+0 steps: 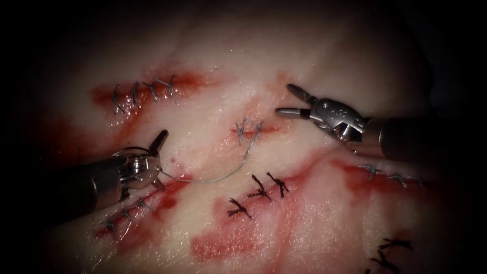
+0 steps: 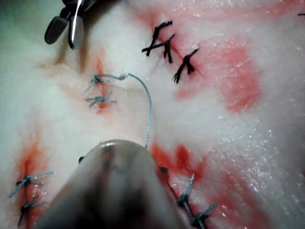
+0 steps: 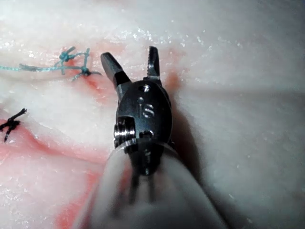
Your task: Wound Closure
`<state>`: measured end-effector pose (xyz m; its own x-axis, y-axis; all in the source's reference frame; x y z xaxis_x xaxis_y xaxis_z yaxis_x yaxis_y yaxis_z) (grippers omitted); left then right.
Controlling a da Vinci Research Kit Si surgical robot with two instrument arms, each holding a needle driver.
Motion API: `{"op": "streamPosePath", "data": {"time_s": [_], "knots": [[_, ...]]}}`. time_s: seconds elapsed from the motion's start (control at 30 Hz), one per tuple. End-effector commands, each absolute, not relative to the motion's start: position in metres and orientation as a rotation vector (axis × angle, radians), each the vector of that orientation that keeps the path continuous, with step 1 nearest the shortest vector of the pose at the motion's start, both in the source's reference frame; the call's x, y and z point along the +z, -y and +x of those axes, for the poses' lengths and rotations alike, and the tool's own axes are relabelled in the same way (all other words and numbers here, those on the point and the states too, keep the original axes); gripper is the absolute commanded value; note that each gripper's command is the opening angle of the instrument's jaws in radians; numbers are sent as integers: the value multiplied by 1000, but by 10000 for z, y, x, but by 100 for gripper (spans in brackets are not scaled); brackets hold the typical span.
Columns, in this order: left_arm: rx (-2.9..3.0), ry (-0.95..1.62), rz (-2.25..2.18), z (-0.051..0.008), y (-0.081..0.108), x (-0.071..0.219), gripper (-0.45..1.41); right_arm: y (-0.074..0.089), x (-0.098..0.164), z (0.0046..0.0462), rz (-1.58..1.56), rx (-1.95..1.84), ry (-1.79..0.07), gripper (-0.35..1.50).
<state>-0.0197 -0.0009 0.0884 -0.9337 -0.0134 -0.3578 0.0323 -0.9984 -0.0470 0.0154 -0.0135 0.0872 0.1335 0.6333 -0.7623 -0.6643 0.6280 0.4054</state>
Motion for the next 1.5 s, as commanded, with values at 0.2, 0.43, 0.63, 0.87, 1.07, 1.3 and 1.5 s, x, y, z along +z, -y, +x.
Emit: {"op": "streamPosePath", "data": {"time_s": [0.2, 0.43, 0.63, 0.87, 1.07, 1.3, 1.5], "knots": [[-3069, -128, 690, -188, -7, 879, 125, 133, 876, 164, -27, 935, -1093, 129], [-3020, -243, 1114, -202, -21, 845, 96, 134, 871, 163, 11, 943, -1103, 136], [-2919, 14, 1478, -244, -54, 828, 51, 134, 859, 161, 4, 914, -1098, 124], [-2781, 372, 1297, -288, -75, 852, 17, 136, 858, 160, -8, 868, -1101, 113], [-2688, 355, 1157, -313, -65, 896, 22, 136, 858, 160, -11, 853, -1110, 116], [-2566, 247, 1103, -317, -57, 935, 46, 135, 859, 160, -15, 843, -1134, 118], [-2507, 212, 1063, -317, -59, 950, 58, 136, 858, 160, -20, 844, -1145, 121]]}}
